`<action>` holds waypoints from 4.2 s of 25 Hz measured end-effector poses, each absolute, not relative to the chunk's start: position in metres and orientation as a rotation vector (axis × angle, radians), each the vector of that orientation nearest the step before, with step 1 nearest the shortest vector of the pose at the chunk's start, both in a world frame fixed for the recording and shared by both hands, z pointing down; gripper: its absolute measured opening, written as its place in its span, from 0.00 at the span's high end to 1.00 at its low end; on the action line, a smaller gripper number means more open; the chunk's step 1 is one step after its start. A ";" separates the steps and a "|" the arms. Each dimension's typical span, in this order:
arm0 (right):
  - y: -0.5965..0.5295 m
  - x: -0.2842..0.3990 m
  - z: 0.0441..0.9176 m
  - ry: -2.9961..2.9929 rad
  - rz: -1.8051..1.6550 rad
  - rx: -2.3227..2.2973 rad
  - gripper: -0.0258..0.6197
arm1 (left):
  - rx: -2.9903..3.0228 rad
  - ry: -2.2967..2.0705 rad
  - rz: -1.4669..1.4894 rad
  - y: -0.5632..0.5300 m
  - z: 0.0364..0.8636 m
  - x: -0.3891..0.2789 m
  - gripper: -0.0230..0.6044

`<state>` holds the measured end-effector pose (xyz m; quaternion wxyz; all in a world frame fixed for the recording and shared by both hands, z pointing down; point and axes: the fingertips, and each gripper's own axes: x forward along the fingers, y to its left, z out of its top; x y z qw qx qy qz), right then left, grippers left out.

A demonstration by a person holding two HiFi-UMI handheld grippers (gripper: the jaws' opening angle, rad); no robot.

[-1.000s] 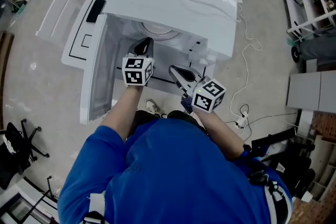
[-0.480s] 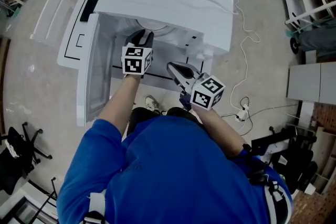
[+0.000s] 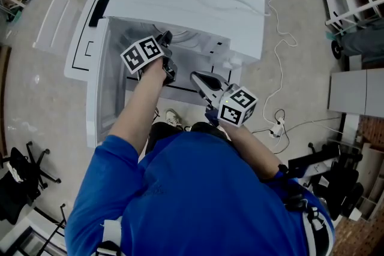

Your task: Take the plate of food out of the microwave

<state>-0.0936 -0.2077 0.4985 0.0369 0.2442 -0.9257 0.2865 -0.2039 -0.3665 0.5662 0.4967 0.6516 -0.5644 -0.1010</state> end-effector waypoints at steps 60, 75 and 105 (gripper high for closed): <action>-0.219 -0.097 0.487 -2.872 0.867 0.737 0.96 | 1.123 -1.284 -0.453 -0.365 0.598 -0.212 0.94; -0.207 -0.099 0.487 -2.890 0.865 0.676 0.96 | 1.126 -1.286 -0.469 -0.326 0.601 -0.211 0.94; -0.201 -0.083 0.489 -2.865 0.851 0.711 0.97 | 1.123 -1.221 -0.572 -0.340 0.620 -0.195 0.73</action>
